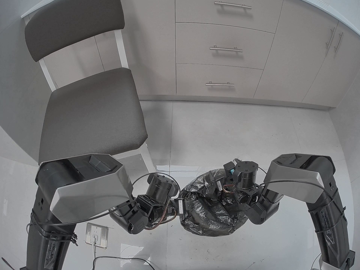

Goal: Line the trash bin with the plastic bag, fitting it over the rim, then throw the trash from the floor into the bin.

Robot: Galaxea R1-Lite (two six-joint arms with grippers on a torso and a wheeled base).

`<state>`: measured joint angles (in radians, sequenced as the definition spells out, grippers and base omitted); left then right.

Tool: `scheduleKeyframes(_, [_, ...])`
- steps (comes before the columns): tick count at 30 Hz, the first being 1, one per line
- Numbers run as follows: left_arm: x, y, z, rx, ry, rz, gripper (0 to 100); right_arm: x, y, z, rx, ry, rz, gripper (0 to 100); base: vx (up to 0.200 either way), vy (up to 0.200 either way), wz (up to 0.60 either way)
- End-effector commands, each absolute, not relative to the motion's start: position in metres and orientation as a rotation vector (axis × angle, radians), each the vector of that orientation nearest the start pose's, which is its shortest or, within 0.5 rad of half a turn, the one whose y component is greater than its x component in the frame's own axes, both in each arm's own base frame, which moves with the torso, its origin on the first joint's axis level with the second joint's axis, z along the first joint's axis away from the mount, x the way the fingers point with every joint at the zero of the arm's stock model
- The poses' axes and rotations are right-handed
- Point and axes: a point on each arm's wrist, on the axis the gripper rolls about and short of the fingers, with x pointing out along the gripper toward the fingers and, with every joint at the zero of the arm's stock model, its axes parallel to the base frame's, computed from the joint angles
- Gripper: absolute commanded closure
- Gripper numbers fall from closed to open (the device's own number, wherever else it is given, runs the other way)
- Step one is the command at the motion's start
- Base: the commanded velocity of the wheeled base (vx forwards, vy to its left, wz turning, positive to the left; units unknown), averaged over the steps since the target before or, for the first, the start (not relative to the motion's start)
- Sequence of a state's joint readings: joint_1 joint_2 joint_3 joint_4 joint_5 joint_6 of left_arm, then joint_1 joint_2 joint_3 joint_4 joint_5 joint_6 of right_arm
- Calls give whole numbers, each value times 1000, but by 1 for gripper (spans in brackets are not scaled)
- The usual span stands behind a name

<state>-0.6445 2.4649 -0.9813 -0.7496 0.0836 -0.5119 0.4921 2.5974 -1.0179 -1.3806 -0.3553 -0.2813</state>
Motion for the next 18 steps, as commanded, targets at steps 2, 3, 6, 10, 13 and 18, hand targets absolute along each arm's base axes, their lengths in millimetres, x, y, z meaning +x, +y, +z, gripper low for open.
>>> scheduleKeyframes(2, [316,-238,-30,-244,789,-365,0,370,194,-34,-353,182,246,0,0,0,0])
scheduleKeyframes(3, [316,-238,-31,-242,790,-365,0,367,194,-36,-355,190,264,0,0,0,0])
scheduleKeyframes(6, [316,-238,-34,-234,795,-362,0,364,193,-37,-359,202,291,0,0,0,0])
scheduleKeyframes(10, [316,-239,-37,-232,789,-366,0,359,191,-32,-357,209,335,0,0,0,0])
scheduleKeyframes(13, [317,-239,-39,-236,779,-368,0,352,188,-34,-357,236,401,0,0,0,0])
scheduleKeyframes(18, [317,-239,-41,-235,778,-366,0,350,188,-40,-369,272,420,0,0,0,0])
